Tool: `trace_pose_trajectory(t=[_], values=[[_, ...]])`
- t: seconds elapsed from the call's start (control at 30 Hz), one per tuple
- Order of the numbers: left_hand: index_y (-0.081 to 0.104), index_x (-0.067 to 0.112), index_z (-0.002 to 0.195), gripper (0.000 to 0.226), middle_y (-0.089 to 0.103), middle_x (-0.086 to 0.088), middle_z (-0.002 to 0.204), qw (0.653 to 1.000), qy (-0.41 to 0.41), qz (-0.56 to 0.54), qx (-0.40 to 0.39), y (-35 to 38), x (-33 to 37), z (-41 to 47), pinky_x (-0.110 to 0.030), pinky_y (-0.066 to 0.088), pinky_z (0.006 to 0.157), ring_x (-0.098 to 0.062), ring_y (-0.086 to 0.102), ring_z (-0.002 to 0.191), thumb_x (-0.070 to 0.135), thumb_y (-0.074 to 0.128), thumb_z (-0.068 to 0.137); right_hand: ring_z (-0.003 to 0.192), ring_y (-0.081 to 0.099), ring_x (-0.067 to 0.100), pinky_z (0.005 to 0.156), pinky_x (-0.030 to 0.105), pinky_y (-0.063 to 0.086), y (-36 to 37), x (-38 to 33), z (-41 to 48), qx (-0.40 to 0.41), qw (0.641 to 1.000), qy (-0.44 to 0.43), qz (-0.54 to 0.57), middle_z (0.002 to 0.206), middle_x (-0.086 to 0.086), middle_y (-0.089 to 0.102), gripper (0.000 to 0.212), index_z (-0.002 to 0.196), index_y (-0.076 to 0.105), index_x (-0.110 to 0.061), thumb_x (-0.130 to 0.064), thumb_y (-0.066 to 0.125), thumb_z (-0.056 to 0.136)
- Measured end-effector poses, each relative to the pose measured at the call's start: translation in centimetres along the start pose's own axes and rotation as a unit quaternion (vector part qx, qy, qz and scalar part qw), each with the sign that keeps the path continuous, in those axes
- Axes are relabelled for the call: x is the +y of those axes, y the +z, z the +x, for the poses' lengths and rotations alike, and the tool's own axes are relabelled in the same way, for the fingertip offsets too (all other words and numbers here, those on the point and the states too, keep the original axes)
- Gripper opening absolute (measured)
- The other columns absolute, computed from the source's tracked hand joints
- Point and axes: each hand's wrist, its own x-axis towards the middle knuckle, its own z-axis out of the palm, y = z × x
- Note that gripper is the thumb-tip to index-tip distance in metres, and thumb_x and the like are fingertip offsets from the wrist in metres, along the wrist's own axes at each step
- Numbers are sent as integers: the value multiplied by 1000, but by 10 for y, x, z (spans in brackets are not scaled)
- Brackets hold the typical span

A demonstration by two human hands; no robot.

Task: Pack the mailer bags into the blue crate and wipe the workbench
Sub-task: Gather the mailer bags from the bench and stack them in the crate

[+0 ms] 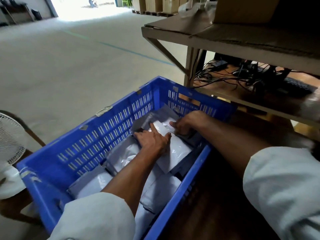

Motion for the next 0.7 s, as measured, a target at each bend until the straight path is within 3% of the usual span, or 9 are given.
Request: trace_pose_trajectory(t=[0.1, 0.13, 0.2, 0.27, 0.33, 0.4, 0.47, 0.6, 0.7], values=[[-5, 12, 162, 97, 9, -32, 164, 999, 8, -39, -2, -12, -1, -9, -63, 7, 122, -50, 14, 151, 76, 27, 96, 108, 61, 23, 93, 31, 43, -10, -2, -31, -18, 997, -24, 69, 115, 8, 66, 39, 124, 56, -15, -47, 47, 102], [-2, 13, 163, 95, 8, -31, 165, 999, 15, -40, 2, -18, -2, -13, -64, 9, 121, -51, 14, 151, 75, 28, 97, 112, 60, 27, 93, 33, 44, -15, -3, -41, 11, 995, -14, 95, 120, 10, 65, 34, 125, 57, -15, -38, 47, 103], [8, 14, 162, 87, 11, -28, 166, 998, 47, -33, 28, -33, 0, -24, -66, 16, 117, -51, 21, 148, 69, 31, 99, 115, 61, 32, 86, 34, 45, -16, -2, -61, 111, 971, 35, 209, 125, 14, 64, 35, 127, 62, -12, -32, 49, 101], [23, 13, 157, 75, 29, -24, 159, 992, 102, -24, 77, -52, 6, -40, -66, 28, 111, -47, 36, 140, 60, 37, 101, 109, 64, 33, 83, 37, 50, -19, -3, -88, 241, 949, 23, 200, 120, 13, 66, 38, 120, 65, -17, -41, 47, 96], [33, 12, 150, 64, 44, -21, 146, 978, 164, -33, 123, -70, 21, -72, -62, 37, 107, -44, 46, 131, 50, 45, 101, 103, 67, 34, 82, 38, 52, -15, -2, -128, 339, 909, 19, 244, 114, 13, 69, 37, 116, 67, -19, -43, 51, 93], [38, 14, 146, 58, 48, -19, 140, 960, 218, -54, 166, -81, 40, -105, -58, 41, 101, -44, 49, 125, 46, 49, 98, 109, 65, 29, 89, 35, 50, -3, 7, -166, 416, 860, 49, 292, 122, 9, 69, 33, 124, 66, -24, -33, 60, 93], [41, 18, 145, 57, 48, -15, 141, 943, 258, -59, 199, -84, 59, -140, -54, 42, 95, -44, 50, 123, 44, 52, 95, 114, 63, 26, 97, 36, 50, 21, 16, -206, 447, 833, 86, 315, 130, 5, 66, 39, 129, 63, -26, -30, 60, 91], [46, 16, 140, 54, 49, -15, 141, 913, 330, -87, 225, -53, 87, -214, -52, 41, 97, -42, 48, 123, 40, 56, 94, 107, 65, 22, 89, 27, 48, 107, 33, -292, 476, 792, 166, 344, 122, 3, 70, 35, 125, 67, -21, -23, 62, 90], [48, 20, 139, 50, 52, -9, 139, 902, 386, -82, 174, 3, 109, -267, -51, 40, 99, -36, 48, 124, 42, 55, 95, 119, 61, 18, 101, 29, 46, 198, 31, -357, 436, 779, 238, 382, 128, 1, 67, 33, 126, 67, -21, -22, 63, 94]])
